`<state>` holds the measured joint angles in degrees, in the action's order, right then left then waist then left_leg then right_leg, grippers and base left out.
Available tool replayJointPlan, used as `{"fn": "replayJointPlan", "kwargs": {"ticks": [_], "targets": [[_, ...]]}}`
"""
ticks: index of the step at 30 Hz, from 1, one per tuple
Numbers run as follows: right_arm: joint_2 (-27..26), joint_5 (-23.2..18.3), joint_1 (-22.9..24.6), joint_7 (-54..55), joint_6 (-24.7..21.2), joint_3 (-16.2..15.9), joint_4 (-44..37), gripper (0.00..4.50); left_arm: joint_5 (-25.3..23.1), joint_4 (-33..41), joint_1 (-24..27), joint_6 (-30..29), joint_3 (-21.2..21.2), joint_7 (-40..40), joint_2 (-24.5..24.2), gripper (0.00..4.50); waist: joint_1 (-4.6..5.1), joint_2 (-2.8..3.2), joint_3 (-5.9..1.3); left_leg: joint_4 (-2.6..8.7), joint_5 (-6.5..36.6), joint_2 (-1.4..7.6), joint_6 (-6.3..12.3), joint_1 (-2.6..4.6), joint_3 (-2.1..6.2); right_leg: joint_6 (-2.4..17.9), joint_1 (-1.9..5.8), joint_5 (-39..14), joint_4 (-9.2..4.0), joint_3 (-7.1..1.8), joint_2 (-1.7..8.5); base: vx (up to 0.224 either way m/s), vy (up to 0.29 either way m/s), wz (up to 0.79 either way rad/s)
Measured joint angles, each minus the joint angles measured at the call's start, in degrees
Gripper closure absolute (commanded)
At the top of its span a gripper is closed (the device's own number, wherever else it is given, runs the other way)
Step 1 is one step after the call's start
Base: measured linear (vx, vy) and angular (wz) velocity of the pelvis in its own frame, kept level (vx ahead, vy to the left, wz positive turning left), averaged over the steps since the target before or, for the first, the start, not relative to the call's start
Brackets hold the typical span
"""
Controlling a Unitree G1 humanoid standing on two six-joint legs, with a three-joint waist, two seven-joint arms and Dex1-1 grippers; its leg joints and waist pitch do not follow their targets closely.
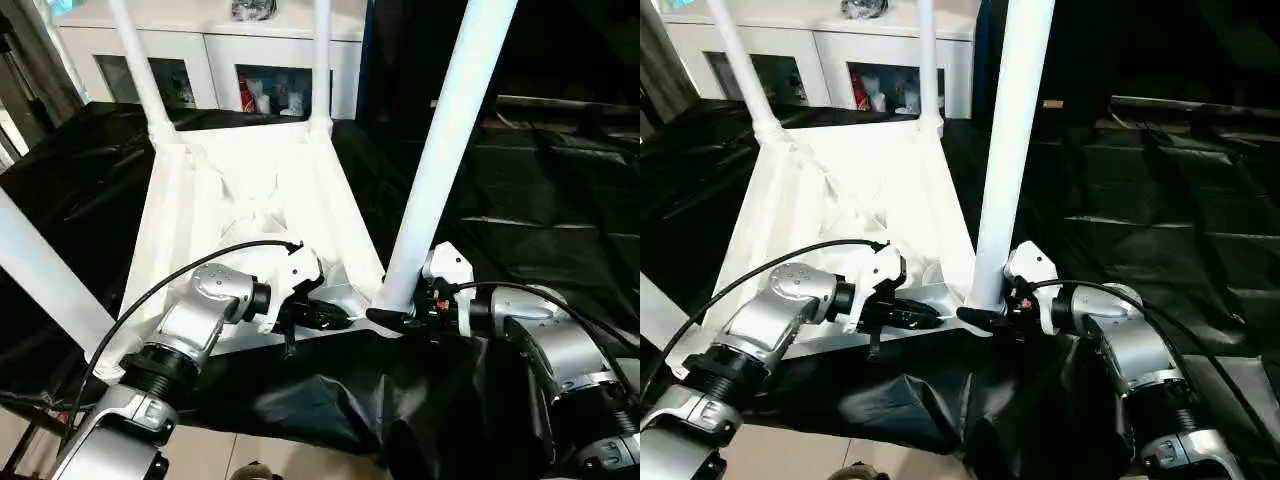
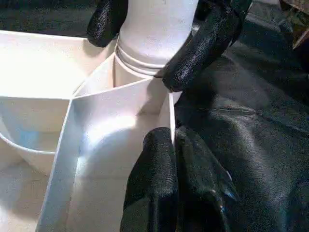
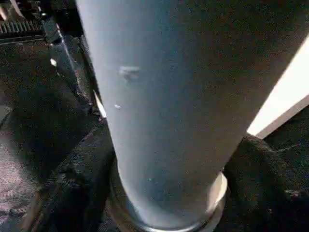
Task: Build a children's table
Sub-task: Rotate leg to tighten
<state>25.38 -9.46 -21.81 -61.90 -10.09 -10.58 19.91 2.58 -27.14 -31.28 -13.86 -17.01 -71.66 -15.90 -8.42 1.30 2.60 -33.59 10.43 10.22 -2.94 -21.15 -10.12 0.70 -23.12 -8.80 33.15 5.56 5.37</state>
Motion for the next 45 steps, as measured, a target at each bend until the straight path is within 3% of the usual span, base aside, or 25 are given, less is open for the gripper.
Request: {"fn": "replayJointPlan", "kwargs": {"ticks": [3,8,13,17,21,22,27,31,40,45], "targets": [[0.0,-0.1,0.8,-0.1,-0.6,0.0,-1.2,1.68,0.0,1.0,0.3,-0.9,-0.3,-0.2,-0.3,4.5,-0.01,0.0,0.0,0.05,0.0,0.0,0.0,-0.01,0.0,0.0,-0.01,0.0,0.0,0.0,0.0,0.0,0.0,0.0],[-0.9,-0.2,1.6,1.5,-1.1,0.9,-1.7,1.78,0.0,0.8,0.3,-1.0,-0.2,0.5,0.0,4.5,0.0,0.0,0.0,0.04,0.0,0.0,0.01,-0.02,0.0,0.0,-0.02,0.0,0.0,0.01,0.0,0.0,0.0,0.0],[-7.9,2.4,-0.7,18.4,-2.3,5.1,4.4,1.8,-3.1,-8.1,-4.3,0.5,1.5,13.6,6.6,4.5,0.72,-0.05,0.01,-0.17,0.0,-0.02,-0.01,0.08,0.0,-0.2,0.05,-0.1,-0.02,-0.02,0.0,0.0,0.0,0.0],[-11.2,3.6,-2.6,29.2,-3.5,8.0,7.2,1.8,-4.2,-13.6,-7.6,0.6,1.8,23.0,11.8,4.5,1.83,-0.04,0.0,-0.2,0.0,-0.03,0.0,0.1,0.01,-0.2,0.13,-0.1,-0.05,-0.05,0.0,0.0,0.0,0.0],[-15.9,5.1,-5.1,40.3,-4.7,10.4,9.6,1.8,-4.6,-17.4,-10.0,0.6,2.9,29.5,15.1,4.5,2.02,0.02,-0.04,-0.06,0.0,-0.03,-0.01,0.11,0.04,-0.2,0.09,-0.1,-0.02,-0.02,-0.01,0.0,0.0,0.0],[-16.2,5.1,-5.1,40.6,-4.6,10.8,9.7,1.45,-4.6,-17.6,-10.1,0.7,3.0,29.7,15.3,4.5,2.0,0.02,-0.04,-0.03,0.0,-0.03,-0.01,0.11,0.04,-0.2,0.1,-0.1,-0.02,-0.01,-0.01,0.0,0.0,0.0],[-16.9,5.7,-5.0,40.6,-3.2,11.1,9.9,0.9,-5.1,-19.5,-10.8,2.4,3.3,29.3,15.6,4.5,2.0,0.05,-0.05,0.02,0.0,-0.03,0.0,0.12,0.04,-0.1,0.09,0.0,-0.03,0.0,-0.01,0.0,0.0,0.0],[-15.6,6.1,-4.2,37.2,-2.1,10.4,9.5,0.9,-5.2,-19.9,-10.8,3.8,3.1,26.9,14.6,4.5,1.99,0.06,-0.06,0.01,0.0,-0.03,0.0,0.12,0.04,-0.2,0.09,-0.1,-0.03,-0.01,-0.01,0.0,0.0,0.0],[-6.2,4.4,-0.8,18.0,-0.9,6.2,4.5,0.9,-4.0,-15.1,-7.3,6.2,1.9,16.3,9.8,4.5,1.89,0.12,-0.02,0.1,0.0,-0.02,0.01,0.06,0.03,0.0,0.03,0.0,-0.04,0.02,-0.01,0.0,0.0,0.0],[-2.1,2.1,0.4,6.8,-1.5,3.3,0.8,0.9,-2.2,-9.9,-4.2,5.8,0.7,7.6,5.8,4.5,1.09,0.13,0.0,0.06,0.0,-0.01,0.01,0.05,0.02,0.0,0.04,0.0,-0.03,0.02,0.0,0.0,0.0,0.0]]}}
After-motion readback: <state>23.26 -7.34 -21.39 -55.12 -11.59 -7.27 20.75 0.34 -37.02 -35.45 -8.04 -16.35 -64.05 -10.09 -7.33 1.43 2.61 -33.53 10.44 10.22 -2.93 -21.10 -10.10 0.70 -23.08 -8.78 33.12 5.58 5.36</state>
